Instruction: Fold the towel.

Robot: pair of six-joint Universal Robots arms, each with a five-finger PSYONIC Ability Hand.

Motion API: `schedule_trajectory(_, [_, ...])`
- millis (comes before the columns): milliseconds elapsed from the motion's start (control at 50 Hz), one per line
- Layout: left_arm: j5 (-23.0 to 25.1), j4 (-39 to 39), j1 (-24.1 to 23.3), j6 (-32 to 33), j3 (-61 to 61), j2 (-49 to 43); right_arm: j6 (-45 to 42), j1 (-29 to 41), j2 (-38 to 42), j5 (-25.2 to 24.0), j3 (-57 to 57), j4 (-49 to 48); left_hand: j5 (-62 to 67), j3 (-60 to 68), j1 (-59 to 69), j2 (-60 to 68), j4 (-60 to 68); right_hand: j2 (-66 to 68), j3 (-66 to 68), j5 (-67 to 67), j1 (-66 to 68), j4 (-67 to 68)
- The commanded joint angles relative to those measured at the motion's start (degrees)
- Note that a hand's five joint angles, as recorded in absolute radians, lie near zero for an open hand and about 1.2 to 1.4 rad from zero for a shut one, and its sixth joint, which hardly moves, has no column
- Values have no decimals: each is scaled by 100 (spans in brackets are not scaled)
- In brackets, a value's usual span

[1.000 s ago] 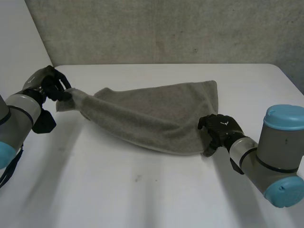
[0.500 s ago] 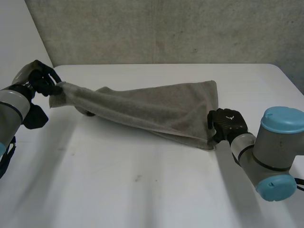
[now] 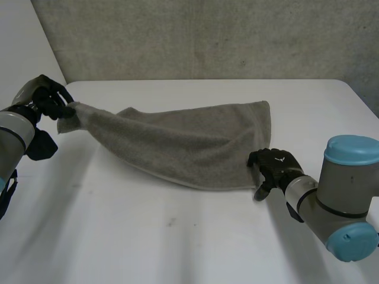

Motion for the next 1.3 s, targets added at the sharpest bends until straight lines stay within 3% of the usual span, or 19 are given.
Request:
schedule_trajectory(20, [-4,0,5,-13,-1,-1,-18,0,131,23,-35,-225,1117,1024,1186,1020,1012,604,599,620,608,616])
schedule_trajectory(100, [-4,0,32,-13,-9,8,-53,0,201,32,-114,-427,1117,1024,1186,1020,1012,1510,1505,1526,1514,1522])
schedule_trajectory(500, [-4,-9,32,-31,-27,-1,-44,8,456,5,-404,-515,1117,1024,1186,1020,1012,1647,1642,1662,1651,1659])
schedule_trajectory(540, [5,0,32,-31,-36,-1,-18,8,500,5,-456,-515,1117,1024,1186,1020,1012,2867,2862,2883,2872,2879])
schedule_trajectory(560, [5,0,32,-31,-36,-1,-18,8,500,5,-457,-515,1117,1024,1186,1020,1012,2875,2870,2890,2879,2886])
schedule_trajectory(600, [5,-9,32,-31,-53,-1,8,17,518,5,-544,-489,1117,1024,1186,1020,1012,5278,5273,5293,5282,5289])
schedule_trajectory(680, [5,-9,32,-31,-62,-1,35,17,395,41,-791,-366,1117,1024,1186,1020,1012,5291,5286,5307,5295,5303])
schedule_trajectory(840, [189,-193,41,-22,-71,34,-280,-237,-1308,-327,-1650,502,1117,1024,1186,1020,1012,5291,5286,5307,5295,5303])
schedule_trajectory(1040, [339,-378,76,-22,-176,271,-1309,-440,-1521,-838,-2978,2725,1117,1024,1186,1020,1012,5291,5286,5307,5295,5303])
schedule_trajectory(1060, [348,-378,76,-22,-194,306,-1336,-440,-1460,-847,-2953,2945,1117,1024,1186,1020,1012,4248,4243,4263,4252,4260])
schedule_trajectory(1080, [348,-378,76,-22,-194,307,-1336,-440,-1460,-847,-2953,2947,1117,1024,1186,1020,1012,4238,4233,4253,4242,4249])
schedule_trajectory(1100, [348,-369,76,-22,-203,315,-1319,-440,-1347,-838,-2831,3035,1117,1024,1186,1020,1012,1473,1468,1489,1477,1485])
schedule_trajectory(1120, [348,-369,76,-22,-203,324,-1284,-457,-1241,-830,-2638,2974,1117,1024,1186,1020,1012,546,541,562,550,558])
schedule_trajectory(1300, [348,-369,84,-22,-203,315,-580,-413,-1073,-803,-1309,1594,1117,1024,1186,1020,1012,184,179,199,188,195])
